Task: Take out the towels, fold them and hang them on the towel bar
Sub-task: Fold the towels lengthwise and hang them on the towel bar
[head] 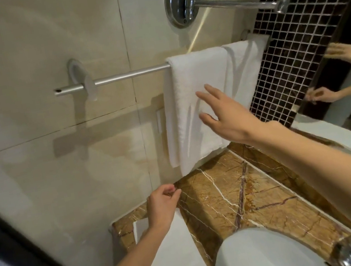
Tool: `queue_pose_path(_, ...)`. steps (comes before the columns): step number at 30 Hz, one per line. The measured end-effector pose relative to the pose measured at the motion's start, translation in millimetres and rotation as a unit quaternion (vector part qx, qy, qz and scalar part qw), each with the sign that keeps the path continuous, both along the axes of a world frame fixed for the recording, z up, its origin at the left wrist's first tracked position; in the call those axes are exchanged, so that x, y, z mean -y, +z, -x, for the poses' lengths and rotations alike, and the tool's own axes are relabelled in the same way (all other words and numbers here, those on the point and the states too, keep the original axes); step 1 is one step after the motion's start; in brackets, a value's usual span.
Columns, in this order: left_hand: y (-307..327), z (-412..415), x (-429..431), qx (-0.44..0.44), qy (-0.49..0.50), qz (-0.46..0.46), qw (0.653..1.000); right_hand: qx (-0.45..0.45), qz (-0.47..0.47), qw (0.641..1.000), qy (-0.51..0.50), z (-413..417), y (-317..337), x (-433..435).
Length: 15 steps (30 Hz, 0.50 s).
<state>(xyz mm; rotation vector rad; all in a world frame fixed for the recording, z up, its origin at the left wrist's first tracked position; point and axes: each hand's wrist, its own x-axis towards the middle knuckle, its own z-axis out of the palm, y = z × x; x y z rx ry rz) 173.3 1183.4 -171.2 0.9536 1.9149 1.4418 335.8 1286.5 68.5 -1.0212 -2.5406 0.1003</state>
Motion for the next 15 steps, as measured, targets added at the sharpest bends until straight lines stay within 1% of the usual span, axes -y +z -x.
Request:
queue_pose_path(5,-4.7,-2.3,39.2,0.023,-0.004,-0.006,1.000,0.069,0.068,0.995,-0.019,-12.0,-48.4,31.3)
queue_pose_path(8,-6.7,-5.6,64.0,-0.012,-0.009,-0.001,1.000,0.095,0.105,0.989,-0.033,-21.7,-76.7,52.5)
queue_pose_path(11,-9.8,-6.7,86.6,-0.030,-0.023,0.011,0.999,0.100,0.130,0.986,-0.035,-31.3,-102.5,75.2)
queue_pose_path(15,-14.4,-12.1,115.5,-0.025,-0.042,0.035,0.998,0.085,0.184,0.978,-0.059,-40.9,-138.9,110.8)
